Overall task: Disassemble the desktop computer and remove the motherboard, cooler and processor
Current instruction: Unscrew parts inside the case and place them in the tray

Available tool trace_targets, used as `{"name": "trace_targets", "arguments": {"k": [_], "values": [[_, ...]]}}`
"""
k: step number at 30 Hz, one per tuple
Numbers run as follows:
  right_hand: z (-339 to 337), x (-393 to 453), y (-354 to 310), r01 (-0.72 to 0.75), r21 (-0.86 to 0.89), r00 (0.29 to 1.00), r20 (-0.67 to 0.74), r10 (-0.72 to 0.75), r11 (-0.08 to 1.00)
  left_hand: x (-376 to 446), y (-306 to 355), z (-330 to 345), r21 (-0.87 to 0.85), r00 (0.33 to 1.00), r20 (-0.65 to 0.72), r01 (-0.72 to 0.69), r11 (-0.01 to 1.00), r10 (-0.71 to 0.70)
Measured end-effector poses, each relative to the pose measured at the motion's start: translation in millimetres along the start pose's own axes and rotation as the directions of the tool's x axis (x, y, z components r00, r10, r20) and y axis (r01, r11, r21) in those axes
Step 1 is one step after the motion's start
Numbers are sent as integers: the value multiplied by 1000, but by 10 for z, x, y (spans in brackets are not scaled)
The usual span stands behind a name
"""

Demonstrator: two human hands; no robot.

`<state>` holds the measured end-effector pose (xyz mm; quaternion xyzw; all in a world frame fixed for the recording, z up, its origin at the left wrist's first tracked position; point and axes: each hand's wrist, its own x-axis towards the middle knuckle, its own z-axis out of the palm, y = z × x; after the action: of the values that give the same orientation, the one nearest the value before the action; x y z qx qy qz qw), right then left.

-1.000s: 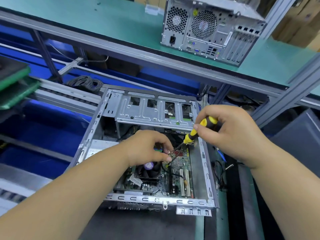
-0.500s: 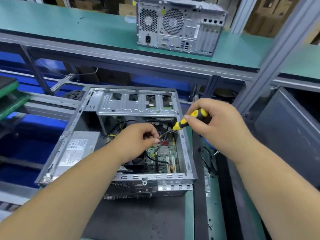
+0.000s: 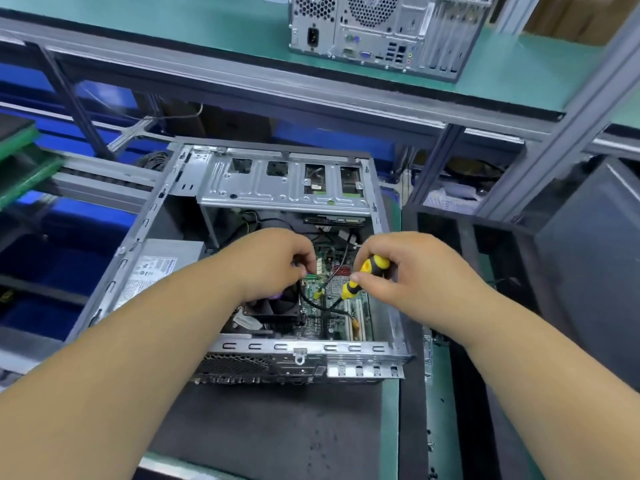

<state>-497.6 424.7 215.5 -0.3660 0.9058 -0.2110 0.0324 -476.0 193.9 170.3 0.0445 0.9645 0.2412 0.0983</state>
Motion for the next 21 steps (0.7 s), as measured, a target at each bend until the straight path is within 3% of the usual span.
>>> {"name": "trace_targets", "arguments": {"k": [7, 11, 21], "values": [[353, 259, -40, 65, -110, 988, 144, -48, 992, 88, -89, 75, -27, 993, -38, -113, 993, 112], [409, 296, -22, 50, -105, 988, 150, -34, 993, 108, -139, 87, 65, 981, -5, -194, 979, 195], [468, 338, -15, 24, -108, 990, 143, -8, 994, 149, -141, 76, 84, 975, 35, -221, 972, 219]]}}
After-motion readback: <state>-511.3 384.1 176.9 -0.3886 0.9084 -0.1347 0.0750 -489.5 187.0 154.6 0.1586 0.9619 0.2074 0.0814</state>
